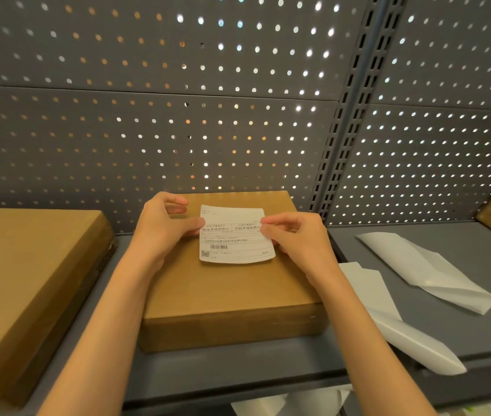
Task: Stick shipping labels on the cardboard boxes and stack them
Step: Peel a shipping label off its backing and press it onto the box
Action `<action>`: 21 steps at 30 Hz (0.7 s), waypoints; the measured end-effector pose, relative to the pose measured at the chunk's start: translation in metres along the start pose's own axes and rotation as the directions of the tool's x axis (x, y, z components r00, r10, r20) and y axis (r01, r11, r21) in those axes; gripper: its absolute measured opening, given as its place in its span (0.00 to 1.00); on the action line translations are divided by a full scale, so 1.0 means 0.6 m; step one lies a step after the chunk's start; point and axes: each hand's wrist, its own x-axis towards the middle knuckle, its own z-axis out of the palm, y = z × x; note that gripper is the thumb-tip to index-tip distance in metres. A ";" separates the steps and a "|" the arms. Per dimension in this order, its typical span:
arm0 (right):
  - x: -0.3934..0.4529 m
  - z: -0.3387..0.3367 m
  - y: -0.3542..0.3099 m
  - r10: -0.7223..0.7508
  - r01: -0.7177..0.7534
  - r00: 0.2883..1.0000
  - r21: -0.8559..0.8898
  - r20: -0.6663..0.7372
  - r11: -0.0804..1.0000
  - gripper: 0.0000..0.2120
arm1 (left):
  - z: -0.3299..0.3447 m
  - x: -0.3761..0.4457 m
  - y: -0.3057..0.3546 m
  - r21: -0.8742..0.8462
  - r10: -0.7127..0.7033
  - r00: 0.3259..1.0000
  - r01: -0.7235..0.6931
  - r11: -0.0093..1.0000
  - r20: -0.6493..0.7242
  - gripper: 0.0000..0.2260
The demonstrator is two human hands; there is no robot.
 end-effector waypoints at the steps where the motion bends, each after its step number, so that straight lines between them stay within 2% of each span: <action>1: 0.000 0.000 0.000 0.002 -0.002 1.000 0.003 0.004 1.000 0.05 | 0.001 0.000 -0.002 -0.007 -0.011 1.000 0.011 1.000 0.004 0.18; 5: -0.001 0.001 -0.002 -0.004 0.004 1.000 -0.011 0.013 1.000 0.05 | 0.002 0.000 -0.007 0.020 -0.017 1.000 0.018 1.000 -0.013 0.14; 16: 0.001 0.002 -0.005 -0.059 0.059 0.998 -0.114 -0.003 0.992 0.07 | 0.009 0.007 0.002 0.190 -0.003 0.999 0.009 0.982 -0.033 0.13; 21: 0.001 0.005 -0.003 -0.067 0.065 0.998 -0.142 -0.011 0.988 0.08 | 0.008 0.007 0.000 0.199 -0.003 0.999 0.010 0.980 -0.037 0.14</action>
